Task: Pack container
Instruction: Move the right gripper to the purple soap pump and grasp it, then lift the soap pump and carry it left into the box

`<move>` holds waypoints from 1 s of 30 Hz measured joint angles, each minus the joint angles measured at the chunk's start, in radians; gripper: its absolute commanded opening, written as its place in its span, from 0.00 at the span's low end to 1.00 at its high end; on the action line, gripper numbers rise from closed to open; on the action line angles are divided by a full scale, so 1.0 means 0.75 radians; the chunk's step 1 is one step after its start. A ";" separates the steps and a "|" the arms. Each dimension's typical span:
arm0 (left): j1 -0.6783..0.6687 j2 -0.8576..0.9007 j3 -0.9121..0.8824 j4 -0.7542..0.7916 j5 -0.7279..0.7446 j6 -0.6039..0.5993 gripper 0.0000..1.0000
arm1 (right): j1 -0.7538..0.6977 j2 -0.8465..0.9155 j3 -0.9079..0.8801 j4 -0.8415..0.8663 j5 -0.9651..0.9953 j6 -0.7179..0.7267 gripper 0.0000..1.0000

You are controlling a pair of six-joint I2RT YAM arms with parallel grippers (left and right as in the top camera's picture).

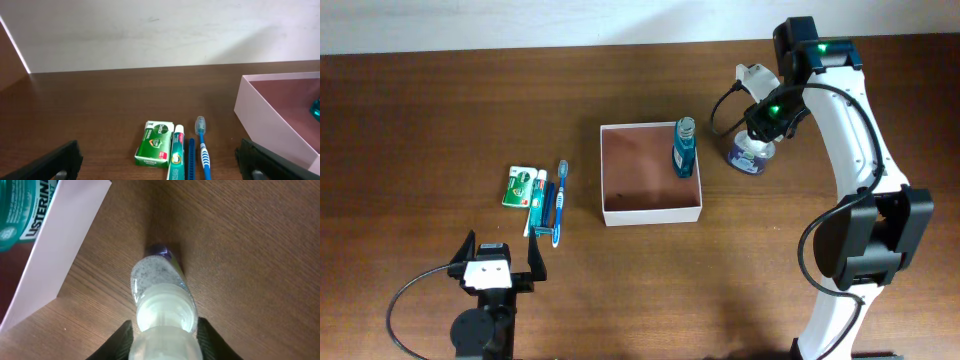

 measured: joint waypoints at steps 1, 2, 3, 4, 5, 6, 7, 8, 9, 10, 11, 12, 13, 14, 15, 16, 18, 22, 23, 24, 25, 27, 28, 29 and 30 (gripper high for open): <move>0.000 0.000 0.000 0.000 0.000 0.000 0.99 | 0.000 0.000 -0.001 -0.002 -0.001 0.003 0.31; 0.000 0.000 0.000 0.000 0.000 0.000 0.99 | 0.000 0.000 0.000 -0.003 -0.001 0.008 0.30; 0.000 0.000 0.000 0.000 0.000 0.000 0.99 | 0.000 0.000 0.000 -0.003 -0.001 0.010 0.30; 0.000 0.000 0.000 0.000 0.000 0.000 0.99 | 0.000 0.000 0.000 -0.004 -0.001 0.016 0.30; 0.000 0.000 0.000 0.000 0.000 0.000 0.99 | 0.000 0.000 0.000 -0.004 -0.001 0.030 0.30; 0.000 0.000 0.000 0.000 0.000 0.000 0.99 | 0.000 0.000 -0.001 -0.004 -0.001 0.034 0.29; 0.000 0.000 0.000 0.000 0.000 0.000 0.99 | 0.000 0.000 -0.001 -0.003 -0.001 0.044 0.29; 0.000 0.000 0.000 0.000 0.000 0.001 0.99 | 0.000 0.000 0.000 -0.004 -0.001 0.049 0.28; 0.000 0.000 0.000 0.000 0.000 0.001 0.99 | 0.000 0.000 -0.001 -0.004 -0.001 0.056 0.28; 0.000 0.000 0.000 0.000 0.000 0.000 0.99 | 0.000 0.000 -0.001 -0.005 -0.001 0.066 0.28; 0.000 0.000 0.000 0.000 0.000 0.000 0.99 | 0.000 0.000 -0.001 -0.005 -0.001 0.079 0.28; 0.000 0.000 0.000 0.000 0.000 0.000 0.99 | 0.000 0.000 -0.001 -0.006 0.000 0.103 0.28; 0.000 0.000 0.000 0.000 0.000 0.000 0.99 | 0.000 0.000 0.000 -0.008 0.000 0.124 0.26; 0.000 0.000 0.000 0.000 0.000 0.001 1.00 | 0.000 0.000 0.000 -0.008 0.005 0.146 0.25; 0.000 0.000 0.000 0.000 0.000 0.001 0.99 | 0.000 0.000 0.000 -0.009 0.007 0.176 0.24; 0.000 0.000 0.000 0.000 0.000 0.000 0.99 | 0.001 0.000 0.000 -0.009 0.017 0.200 0.23; 0.000 0.000 0.000 0.000 0.000 0.000 0.99 | 0.001 0.000 0.000 -0.014 0.025 0.240 0.22; 0.000 0.000 0.000 0.000 0.000 0.000 0.99 | 0.001 0.000 0.000 -0.024 0.033 0.307 0.22; 0.000 0.000 0.000 0.000 0.000 0.000 0.99 | 0.001 0.000 0.001 -0.025 0.037 0.336 0.22; 0.000 0.000 0.000 0.000 0.000 0.000 1.00 | 0.001 0.000 0.001 -0.028 0.042 0.364 0.23; 0.000 0.000 0.000 0.000 0.000 0.000 1.00 | 0.002 0.000 0.003 -0.033 0.046 0.393 0.22; 0.000 0.000 0.000 0.000 0.000 0.001 0.99 | 0.002 0.000 0.008 -0.049 0.052 0.446 0.22; 0.000 0.000 0.000 0.000 0.000 0.000 0.99 | 0.003 0.000 0.014 -0.062 0.057 0.464 0.23; 0.000 0.000 0.000 0.000 0.000 0.000 0.99 | 0.003 0.000 0.022 -0.077 0.062 0.481 0.22; 0.000 0.000 0.000 0.000 0.000 0.000 0.99 | 0.003 0.000 0.036 -0.099 0.066 0.498 0.21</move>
